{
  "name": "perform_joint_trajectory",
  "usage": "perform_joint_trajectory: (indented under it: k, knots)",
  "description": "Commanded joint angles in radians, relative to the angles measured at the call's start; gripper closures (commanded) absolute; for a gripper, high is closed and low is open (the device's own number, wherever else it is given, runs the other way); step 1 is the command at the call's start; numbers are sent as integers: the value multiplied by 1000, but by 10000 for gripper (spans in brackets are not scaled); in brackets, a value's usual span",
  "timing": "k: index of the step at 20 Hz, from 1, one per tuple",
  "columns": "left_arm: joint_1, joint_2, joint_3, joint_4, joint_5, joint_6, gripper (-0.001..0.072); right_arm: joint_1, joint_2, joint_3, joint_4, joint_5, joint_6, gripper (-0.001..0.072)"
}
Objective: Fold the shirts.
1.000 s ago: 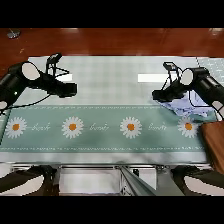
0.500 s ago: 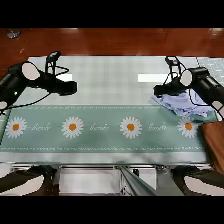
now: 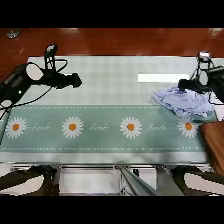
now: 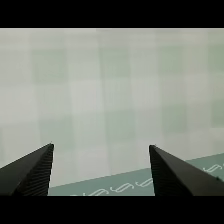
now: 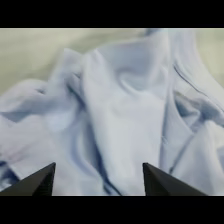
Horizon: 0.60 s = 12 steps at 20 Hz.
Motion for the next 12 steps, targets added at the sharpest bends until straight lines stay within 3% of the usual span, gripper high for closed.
perform_joint_trajectory:
  k: [1,4,5,6,7,8,12]
  knots:
    - [1,-40,0,0,3,1,3,-99,-59,-2,52,174,-6,86]
    - [1,-56,0,0,-59,2,3,-105,-143,-1,172,226,-90,87]
    - [3,-54,0,3,-88,4,3,-105,-161,-1,220,235,-115,118]
    - [9,-50,5,13,-126,16,3,-105,-165,-1,274,236,-153,349]
    - [21,-44,13,27,-171,37,3,-105,-155,6,310,237,-189,631]
    - [40,-32,23,51,-222,51,3,-105,-132,26,338,235,-226,678]
    - [128,98,28,82,-384,142,3,-105,37,213,385,213,-312,679]
